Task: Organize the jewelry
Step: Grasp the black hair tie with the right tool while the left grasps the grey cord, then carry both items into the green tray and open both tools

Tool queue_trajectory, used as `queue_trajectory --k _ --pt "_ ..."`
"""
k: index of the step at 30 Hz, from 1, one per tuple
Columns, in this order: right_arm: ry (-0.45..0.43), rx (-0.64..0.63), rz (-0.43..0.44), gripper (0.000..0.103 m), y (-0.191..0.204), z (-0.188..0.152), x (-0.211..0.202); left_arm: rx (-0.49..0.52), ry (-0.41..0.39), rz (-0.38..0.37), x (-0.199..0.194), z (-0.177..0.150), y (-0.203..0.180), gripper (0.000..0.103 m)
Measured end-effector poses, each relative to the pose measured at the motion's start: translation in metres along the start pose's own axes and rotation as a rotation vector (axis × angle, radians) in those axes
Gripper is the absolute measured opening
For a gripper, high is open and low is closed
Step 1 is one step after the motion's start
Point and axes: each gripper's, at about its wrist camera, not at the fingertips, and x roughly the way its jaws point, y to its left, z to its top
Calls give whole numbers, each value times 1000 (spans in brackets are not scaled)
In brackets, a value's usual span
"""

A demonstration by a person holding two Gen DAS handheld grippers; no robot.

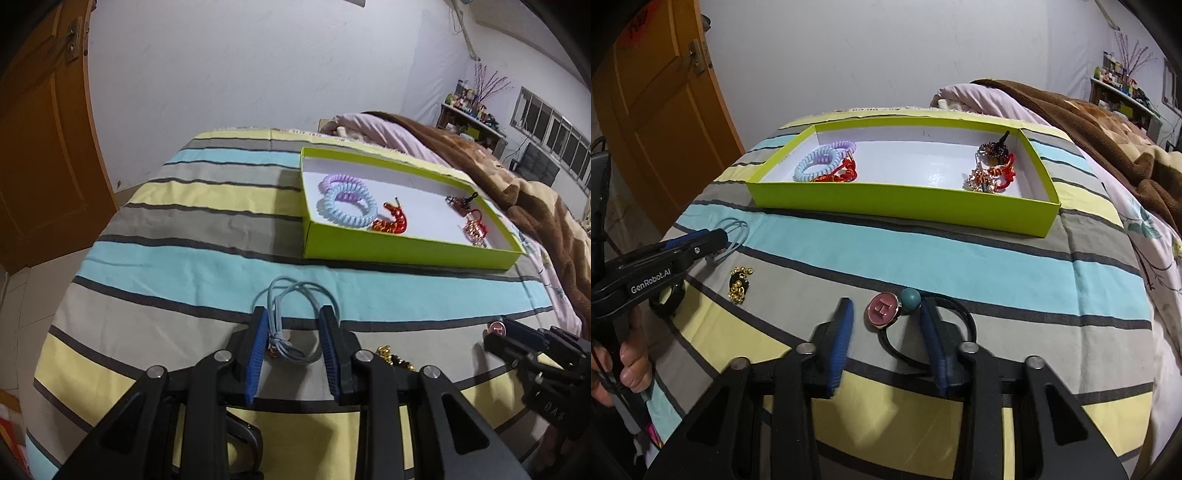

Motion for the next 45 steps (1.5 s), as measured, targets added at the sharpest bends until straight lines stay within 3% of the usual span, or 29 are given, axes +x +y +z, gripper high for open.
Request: queue_trajectory --k 4,9,31,45 --pt "2 1 0 12 -1 -1 0 2 4 -8 1 1 0 9" --pt "-11 -6 9 5 1 -2 -4 27 -22 -20 -5 -1 -4 8" --pt "-145 -28 36 4 4 1 -61 77 -149 -110 -63 6 -25 8" --pt "-185 -60 32 4 -7 25 -69 147 -197 -141 -67 37 -57 8"
